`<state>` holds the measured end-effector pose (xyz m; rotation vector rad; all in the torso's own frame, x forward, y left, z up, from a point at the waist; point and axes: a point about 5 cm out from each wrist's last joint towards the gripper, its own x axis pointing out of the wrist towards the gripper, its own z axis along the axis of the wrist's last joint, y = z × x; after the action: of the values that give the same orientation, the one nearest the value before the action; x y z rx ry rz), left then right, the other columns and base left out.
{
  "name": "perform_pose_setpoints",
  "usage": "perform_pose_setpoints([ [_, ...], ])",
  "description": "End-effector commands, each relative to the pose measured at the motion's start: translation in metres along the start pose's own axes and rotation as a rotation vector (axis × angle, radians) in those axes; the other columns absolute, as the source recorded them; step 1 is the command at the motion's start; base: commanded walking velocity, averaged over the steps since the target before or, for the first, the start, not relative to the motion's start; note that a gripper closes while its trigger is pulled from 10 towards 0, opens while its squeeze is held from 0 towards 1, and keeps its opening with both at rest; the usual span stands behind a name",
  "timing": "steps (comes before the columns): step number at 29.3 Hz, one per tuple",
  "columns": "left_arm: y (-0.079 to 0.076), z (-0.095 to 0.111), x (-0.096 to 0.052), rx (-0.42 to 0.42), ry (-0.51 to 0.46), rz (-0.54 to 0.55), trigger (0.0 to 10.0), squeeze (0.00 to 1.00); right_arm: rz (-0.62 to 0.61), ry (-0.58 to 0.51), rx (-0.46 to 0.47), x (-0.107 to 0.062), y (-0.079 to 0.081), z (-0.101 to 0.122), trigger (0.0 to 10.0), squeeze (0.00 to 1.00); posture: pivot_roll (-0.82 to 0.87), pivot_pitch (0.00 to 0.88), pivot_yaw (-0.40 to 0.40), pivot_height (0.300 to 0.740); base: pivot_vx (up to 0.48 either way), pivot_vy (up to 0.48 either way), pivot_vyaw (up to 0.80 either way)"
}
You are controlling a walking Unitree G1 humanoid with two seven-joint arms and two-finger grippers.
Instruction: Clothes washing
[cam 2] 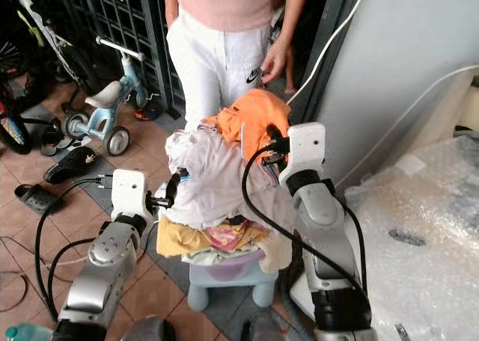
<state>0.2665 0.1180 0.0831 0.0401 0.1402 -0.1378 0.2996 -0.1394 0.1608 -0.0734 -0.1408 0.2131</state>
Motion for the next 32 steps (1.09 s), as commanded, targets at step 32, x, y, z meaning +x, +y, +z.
perform_pose_setpoints([
  [32,0.005,0.021,0.001,0.003,-0.107,-0.023,10.0,0.00,-0.093,-0.082,-0.073,0.016,-0.009,0.021,10.0,0.00,-0.01,0.000,-0.002,0.740,-0.115,0.000,-0.49],
])
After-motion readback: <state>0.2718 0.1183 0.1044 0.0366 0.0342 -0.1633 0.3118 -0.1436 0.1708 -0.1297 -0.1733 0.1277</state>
